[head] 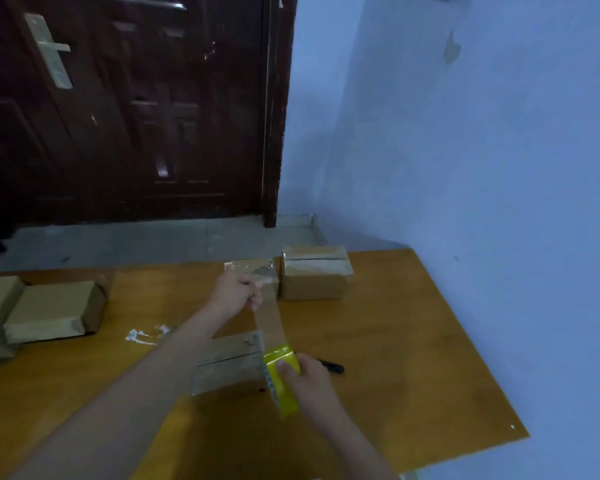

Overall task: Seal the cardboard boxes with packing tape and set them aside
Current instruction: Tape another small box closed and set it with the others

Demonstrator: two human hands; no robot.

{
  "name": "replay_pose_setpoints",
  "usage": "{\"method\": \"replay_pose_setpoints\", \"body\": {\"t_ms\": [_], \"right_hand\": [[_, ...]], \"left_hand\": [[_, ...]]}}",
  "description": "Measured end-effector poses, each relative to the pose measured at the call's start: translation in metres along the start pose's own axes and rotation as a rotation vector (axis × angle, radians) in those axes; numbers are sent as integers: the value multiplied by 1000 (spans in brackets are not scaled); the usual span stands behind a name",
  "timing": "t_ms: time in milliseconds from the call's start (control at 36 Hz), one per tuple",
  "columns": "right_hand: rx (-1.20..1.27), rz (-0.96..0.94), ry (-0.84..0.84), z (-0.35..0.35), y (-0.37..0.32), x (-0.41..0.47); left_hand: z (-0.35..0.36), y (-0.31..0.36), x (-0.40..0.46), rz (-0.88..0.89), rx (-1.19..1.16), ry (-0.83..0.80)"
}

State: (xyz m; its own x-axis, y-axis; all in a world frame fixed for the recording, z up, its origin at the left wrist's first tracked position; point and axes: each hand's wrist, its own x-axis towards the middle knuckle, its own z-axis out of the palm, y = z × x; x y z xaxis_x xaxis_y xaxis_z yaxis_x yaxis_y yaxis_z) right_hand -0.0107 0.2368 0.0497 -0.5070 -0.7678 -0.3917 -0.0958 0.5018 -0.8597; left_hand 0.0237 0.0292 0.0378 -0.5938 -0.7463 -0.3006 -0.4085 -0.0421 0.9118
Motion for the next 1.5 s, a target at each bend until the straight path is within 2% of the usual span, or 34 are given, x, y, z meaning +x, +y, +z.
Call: {"method": "replay_pose_setpoints", "body": {"t_ms": [139,278,444,583,750,889,1083,1194,1250,1306,1417,1500], "right_hand": [[-24,53,71,10,3,-8],[-299,111,123,28,6,-10],[-274,210,153,37,3,-7],[-347,243,203,41,5,-9],[-341,280,233,44,5,-2],[-308,315,226,38,1,0],[-329,248,237,28,1,-4],[-240,182,244,31,7,-4],[-211,209,237,32,15,-2],[-209,241,212,34,25,0],[-42,230,170,36,37,-1],[-7,167,126,32,30,-9]], "left_hand": [[3,-25,-2,-48,140,-12],[8,-36,-9,-86,288,62],[7,-35,-9,-53,406,28],[13,-46,-12,6,434,26],[16,-42,-8,65,378,54],[20,-45,9,-19,192,50],[7,-45,29,17,-5,-60],[3,-45,34,37,2,-108],[6,-47,29,40,8,-112],[11,-52,24,23,34,-113],[18,-63,24,8,34,-67],[17,-75,33,32,23,-72]]}}
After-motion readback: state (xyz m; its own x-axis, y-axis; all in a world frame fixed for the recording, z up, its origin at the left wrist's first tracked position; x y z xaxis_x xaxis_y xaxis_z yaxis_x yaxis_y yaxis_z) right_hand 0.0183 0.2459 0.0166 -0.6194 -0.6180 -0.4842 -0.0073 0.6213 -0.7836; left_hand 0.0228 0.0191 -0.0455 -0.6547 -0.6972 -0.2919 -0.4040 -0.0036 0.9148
